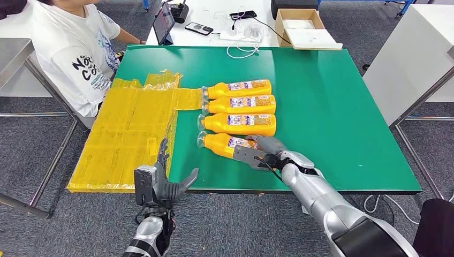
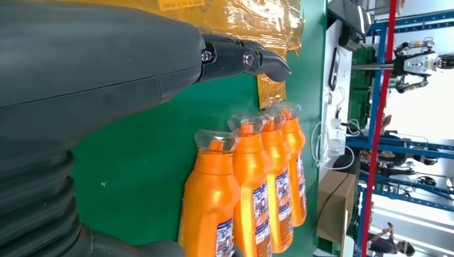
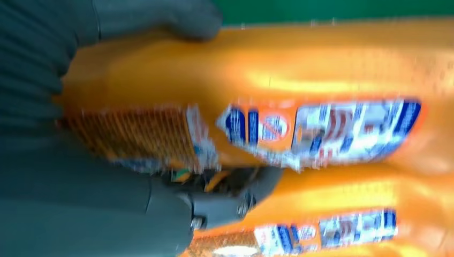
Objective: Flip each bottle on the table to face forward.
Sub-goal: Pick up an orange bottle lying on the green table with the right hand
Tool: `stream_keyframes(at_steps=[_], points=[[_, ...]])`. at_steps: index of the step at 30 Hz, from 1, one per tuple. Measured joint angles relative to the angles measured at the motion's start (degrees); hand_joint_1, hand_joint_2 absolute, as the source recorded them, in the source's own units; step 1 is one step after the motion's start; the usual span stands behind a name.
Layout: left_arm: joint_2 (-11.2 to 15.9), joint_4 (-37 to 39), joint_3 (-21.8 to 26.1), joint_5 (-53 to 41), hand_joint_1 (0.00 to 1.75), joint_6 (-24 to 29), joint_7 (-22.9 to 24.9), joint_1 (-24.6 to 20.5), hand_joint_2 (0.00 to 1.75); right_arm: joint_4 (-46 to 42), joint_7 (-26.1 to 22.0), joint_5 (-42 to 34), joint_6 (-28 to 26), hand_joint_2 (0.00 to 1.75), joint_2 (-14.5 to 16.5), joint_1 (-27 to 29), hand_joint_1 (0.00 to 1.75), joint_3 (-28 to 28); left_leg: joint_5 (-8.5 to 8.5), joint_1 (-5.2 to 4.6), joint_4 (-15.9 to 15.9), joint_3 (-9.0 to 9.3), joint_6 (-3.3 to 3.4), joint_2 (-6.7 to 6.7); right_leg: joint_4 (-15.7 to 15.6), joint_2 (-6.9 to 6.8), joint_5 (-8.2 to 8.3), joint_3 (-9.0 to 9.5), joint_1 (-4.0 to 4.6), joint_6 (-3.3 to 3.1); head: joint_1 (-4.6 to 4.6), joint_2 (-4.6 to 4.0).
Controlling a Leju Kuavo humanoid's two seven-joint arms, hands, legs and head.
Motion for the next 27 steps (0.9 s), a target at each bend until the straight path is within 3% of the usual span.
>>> stream_keyframes(at_steps=[9, 11, 13, 17, 22, 27], points=[[0.0, 0.8, 0.0, 0.4, 0.0, -0.2, -0.2, -0.4, 1.75, 0.5, -1.1, -1.6, 0.1, 1.75, 0.0, -0.2, 1.75, 0.1, 0.0, 0.0, 0.0, 0.03, 0.0, 0.01, 0.0, 0.0, 0.0, 0.02, 0.01, 0.0, 0.0, 0.0], [0.0, 0.8, 0.0, 0.7, 0.0, -0.2, -0.3, -0.4, 1.75, 0.3, -3.4, -3.2, -0.7, 1.75, 0.0, 0.2, 1.75, 0.0, 0.0, 0.01, 0.0, 0.03, 0.0, 0.01, 0.0, 0.0, 0.0, 0.03, 0.02, 0.0, 0.01, 0.0], [0.0, 0.8, 0.0, 1.0, 0.0, -0.4, -0.6, -0.4, 1.75, -1.6, -8.6, -6.2, -3.3, 1.75, -0.2, 2.1, 1.75, -1.0, 0.0, 0.02, 0.0, 0.0, 0.0, 0.0, 0.0, 0.0, 0.0, 0.06, 0.05, 0.0, 0.04, 0.0], [0.0, 0.8, 0.0, 2.1, 0.0, -0.9, -1.1, -0.3, 1.75, -15.6, -18.6, -11.6, -12.6, 1.75, 1.2, 11.8, 1.75, -6.6, 0.02, 0.02, 0.0, -0.4, -0.01, -0.03, 0.0, -0.01, 0.03, -0.28, 0.08, 0.02, 0.04, 0.0], [0.0, 0.7, -0.2, 3.0, 0.0, -0.8, -1.3, -0.4, 1.75, -33.7, -21.2, -12.7, -22.5, 1.75, 4.4, 19.1, 1.75, -14.4, 0.03, 0.05, 0.0, -0.63, -0.03, -0.07, 0.0, -0.07, -0.01, -0.54, 0.09, -0.02, 0.05, 0.0], [0.0, 0.7, -0.5, 3.1, 0.0, -0.8, -1.4, -0.6, 1.75, -41.5, -22.0, -13.0, -24.3, 1.75, 5.5, 22.3, 1.75, -18.0, 0.0, -0.05, 0.0, -0.79, 0.01, -0.02, 0.0, -0.05, 0.02, -0.74, -0.07, 0.02, 0.06, 0.0]])
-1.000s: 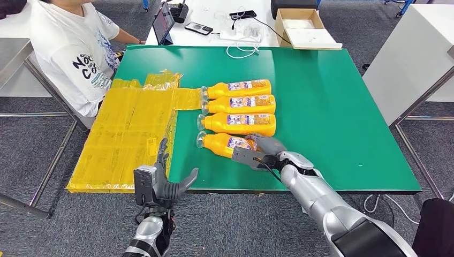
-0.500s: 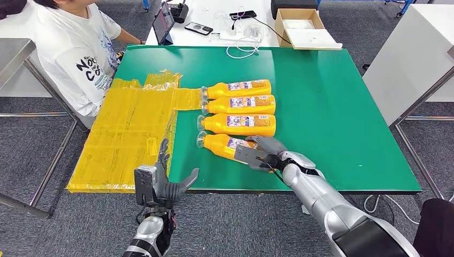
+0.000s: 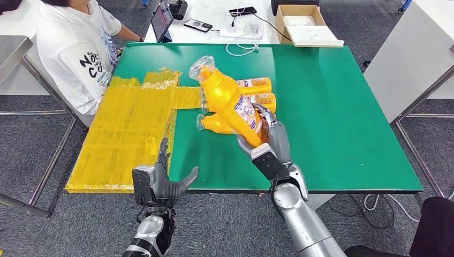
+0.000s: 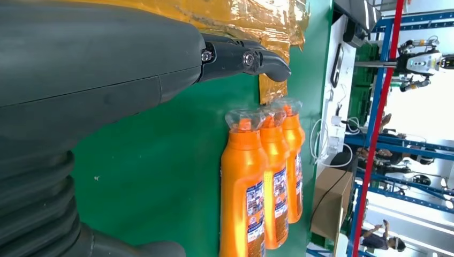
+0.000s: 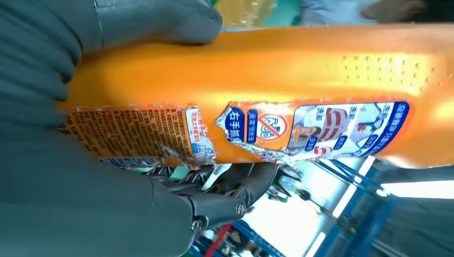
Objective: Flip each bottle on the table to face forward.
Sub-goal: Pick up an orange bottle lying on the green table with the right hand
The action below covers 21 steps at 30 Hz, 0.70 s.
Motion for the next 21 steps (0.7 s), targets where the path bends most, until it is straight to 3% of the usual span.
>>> stream_keyframes(at_steps=[4, 10, 15, 21], points=[[0.0, 0.0, -0.3, 0.2, 0.0, 0.0, 0.0, 0.0, 1.75, -3.2, -1.6, 0.3, -1.6, 1.75, 0.6, 1.6, 1.75, -1.7, 0.01, -0.04, 0.0, -0.02, 0.0, -0.01, 0.0, 0.0, 0.0, -0.01, -0.01, 0.0, -0.01, 0.0], [0.0, -1.5, -0.8, 4.7, 0.0, -4.2, 1.6, 0.0, 1.75, -7.2, -4.7, 3.0, -10.6, 1.75, 2.0, 4.0, 1.75, -4.6, 0.0, -0.03, 0.0, -0.03, 0.0, 0.0, 0.0, 0.0, 0.0, -0.02, 0.0, 0.0, -0.01, 0.0], [0.1, -5.2, -2.4, 10.2, 0.0, -12.8, 4.5, 0.1, 1.75, -6.0, -4.5, 6.1, -7.8, 1.75, 2.2, 5.2, 1.75, -4.5, -0.01, -0.03, 0.0, -0.07, 0.0, -0.01, 0.0, 0.0, -0.01, -0.02, 0.01, 0.0, 0.01, 0.0], [0.1, -7.9, -4.0, 13.1, 0.0, -17.1, 6.2, 0.1, 1.75, 1.7, -5.0, 10.4, -5.1, 1.75, 4.0, 5.5, 1.75, -1.2, 0.0, -0.01, 0.0, -0.07, 0.0, 0.0, 0.0, 0.0, -0.01, -0.03, 0.03, 0.0, 0.0, 0.0]])
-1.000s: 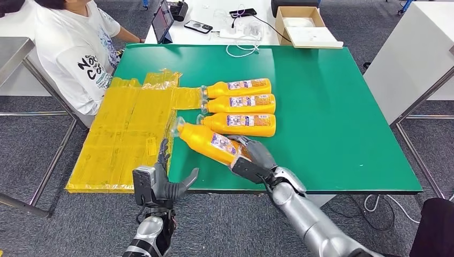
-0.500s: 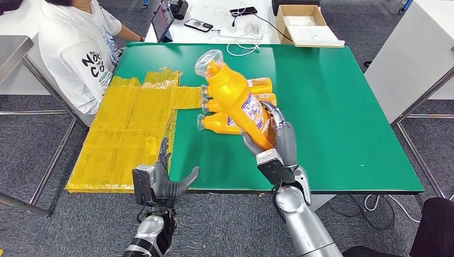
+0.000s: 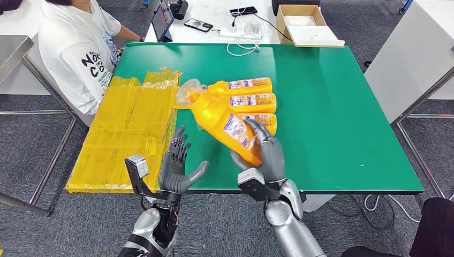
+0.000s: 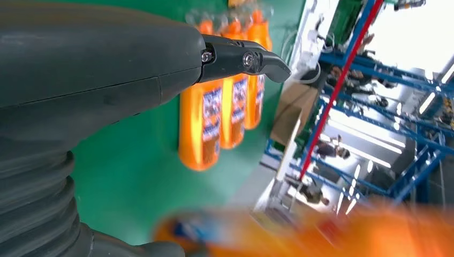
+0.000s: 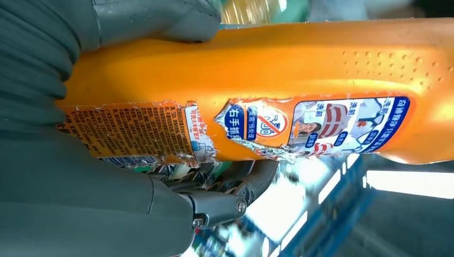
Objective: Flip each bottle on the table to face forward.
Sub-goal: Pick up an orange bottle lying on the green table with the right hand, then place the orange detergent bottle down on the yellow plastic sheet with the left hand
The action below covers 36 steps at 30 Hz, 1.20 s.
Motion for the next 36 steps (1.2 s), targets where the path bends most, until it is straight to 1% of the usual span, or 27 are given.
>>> stream_keyframes(at_steps=[4, 7, 20, 21, 28, 29, 36], points=[[0.0, -0.5, -0.7, 1.3, 0.0, -1.2, 0.5, 0.0, 1.75, 7.6, -0.7, 0.9, 0.5, 1.75, 2.0, 0.0, 1.75, 3.6, 0.0, 0.01, 0.0, -0.02, 0.0, -0.01, 0.0, 0.0, -0.02, -0.02, 0.0, -0.01, -0.01, 0.0], [0.0, -0.6, -0.9, 1.8, 0.0, -1.6, 0.7, 0.0, 1.75, 11.1, -0.8, 0.8, 0.5, 1.75, 2.9, -0.1, 1.75, 5.2, 0.0, 0.01, 0.0, -0.06, 0.0, -0.02, 0.0, -0.01, -0.02, -0.06, -0.01, -0.01, 0.0, 0.0], [0.0, -0.5, -0.8, 1.6, 0.0, -1.4, 0.8, 0.1, 1.75, 16.8, 0.0, 1.5, 0.9, 1.75, 4.7, -1.6, 1.75, 7.2, 0.01, 0.0, 0.0, -0.07, 0.0, -0.01, 0.0, 0.0, -0.02, -0.08, -0.01, -0.01, 0.01, 0.0], [0.0, -0.5, -0.8, 1.1, 0.04, -1.1, 0.6, 0.1, 1.75, 17.0, 0.0, 1.4, 0.8, 1.75, 4.9, -1.8, 1.75, 7.4, 0.01, 0.0, 0.0, -0.07, 0.0, 0.0, 0.0, 0.0, -0.02, -0.08, -0.01, -0.01, 0.01, 0.0], [0.0, -0.3, -0.9, -2.2, 1.6, 0.6, -0.7, -0.1, 1.75, 18.0, 0.6, 0.8, 0.7, 1.75, 5.7, -2.3, 1.75, 8.5, 0.0, 0.0, 0.0, -0.08, 0.0, -0.01, 0.0, 0.0, -0.02, -0.1, -0.01, -0.01, 0.0, 0.0], [0.0, -0.2, -1.0, -2.2, 1.75, 0.6, -0.7, -0.1, 1.75, 18.1, 0.6, 0.8, 0.7, 1.75, 5.7, -2.3, 1.75, 8.6, 0.0, 0.0, 0.0, -0.08, 0.0, 0.0, 0.0, 0.0, -0.02, -0.1, -0.01, -0.01, 0.0, 0.0], [0.0, 0.1, -1.5, -2.4, 1.75, 0.7, -0.8, -0.2, 1.75, 18.9, 0.7, 0.3, 0.8, 1.75, 6.0, -2.5, 1.75, 9.1, 0.01, 0.0, 0.0, -0.08, 0.0, 0.0, 0.0, 0.0, -0.02, -0.1, -0.01, -0.01, 0.0, 0.0]])
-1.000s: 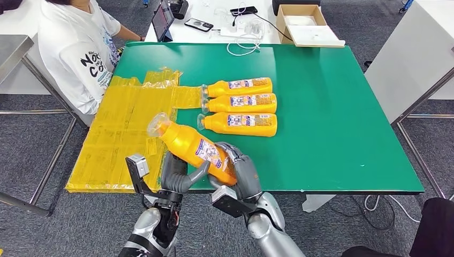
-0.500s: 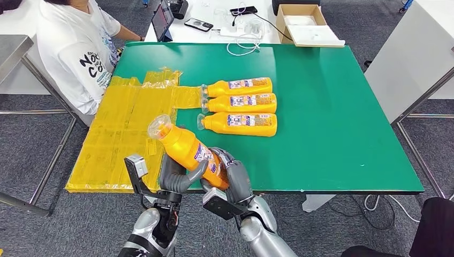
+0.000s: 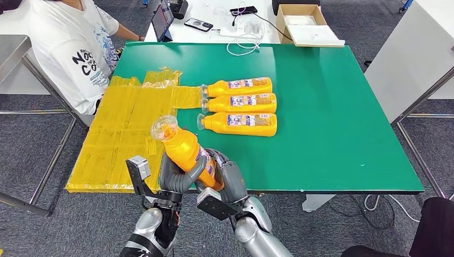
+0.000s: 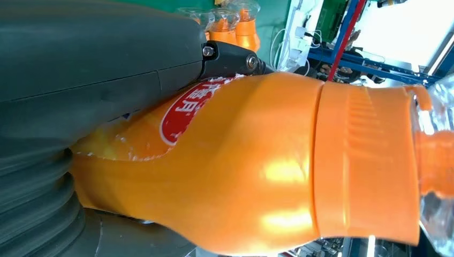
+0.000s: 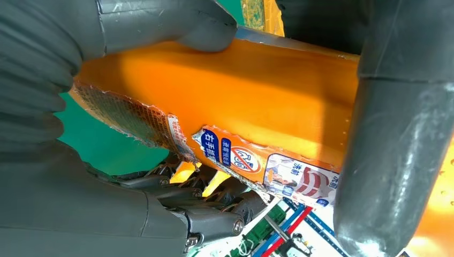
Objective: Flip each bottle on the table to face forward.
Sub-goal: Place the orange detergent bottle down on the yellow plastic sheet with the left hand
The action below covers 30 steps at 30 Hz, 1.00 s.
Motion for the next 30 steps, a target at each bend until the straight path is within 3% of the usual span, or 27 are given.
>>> stream_keyframes(at_steps=[4, 5, 8, 9, 12, 16, 23, 30], points=[[0.0, 0.1, 0.0, 0.2, 1.75, -0.1, 0.0, 0.0, 1.75, 0.4, 0.0, -0.1, 0.1, 1.75, 0.0, 0.0, 1.75, 0.2, 0.0, 0.0, 0.0, 0.0, 0.0, 0.0, 0.0, 0.0, 0.0, 0.0, 0.0, 0.0, 0.0, 0.0], [0.0, 0.2, 0.1, 0.4, 1.75, -0.2, 0.1, 0.0, 1.75, 0.5, 0.1, -0.1, 0.0, 1.75, 0.0, 0.0, 1.67, 0.3, 0.0, 0.0, 0.0, 0.0, 0.0, 0.0, 0.0, 0.0, 0.0, 0.0, 0.0, 0.0, 0.0, 0.0], [0.0, 0.3, 0.2, 1.4, 1.75, -1.0, 0.6, 0.0, 1.75, 0.8, 0.2, 0.1, -0.7, 1.75, 0.0, 0.0, 0.4, 0.4, 0.0, 0.0, 0.0, 0.0, 0.0, 0.0, 0.0, 0.0, 0.0, -0.01, 0.0, 0.0, 0.01, 0.0], [0.0, 0.3, 0.2, 1.7, 1.75, -1.3, 0.8, 0.0, 1.75, 0.9, 0.3, 0.2, -1.2, 1.31, 0.0, 0.0, 0.03, 0.4, 0.0, 0.0, 0.0, 0.0, 0.0, 0.0, 0.0, 0.0, 0.0, 0.0, 0.0, 0.0, 0.01, 0.0], [0.0, 0.3, 0.1, 2.3, 1.75, -2.1, 1.2, 0.0, 1.75, 1.4, 0.9, 0.4, -2.7, 0.0, 0.1, 0.0, 0.0, 0.7, 0.0, 0.0, 0.0, -0.01, 0.0, 0.0, 0.0, 0.0, 0.0, 0.0, 0.0, 0.0, 0.01, 0.0], [0.0, 0.4, 0.1, 2.5, 1.75, 0.2, 1.2, 0.0, 1.75, 1.5, 1.4, -0.4, -2.7, 0.0, 0.1, -0.1, 0.0, 0.7, 0.0, 0.0, 0.0, 0.0, 0.0, 0.0, 0.0, 0.0, 0.0, -0.01, 0.0, 0.0, 0.0, 0.0], [0.0, 0.4, 2.1, 1.2, 1.75, 8.6, -1.3, -2.8, 1.75, -3.6, 1.6, -3.8, 0.2, 0.0, -0.3, 0.3, 0.0, 0.2, 0.02, 0.01, 0.0, 0.01, -0.02, 0.0, 0.0, 0.0, 0.01, -0.01, 0.01, 0.0, 0.01, 0.0], [0.0, 0.4, 3.5, 0.5, 1.75, 10.3, -2.0, -4.9, 1.75, -7.4, 1.7, -4.6, 0.8, 0.0, -0.7, 0.6, 0.0, 0.0, 0.02, 0.0, 0.0, 0.0, -0.01, 0.01, 0.0, 0.0, 0.01, -0.01, 0.0, 0.0, 0.01, 0.0]])
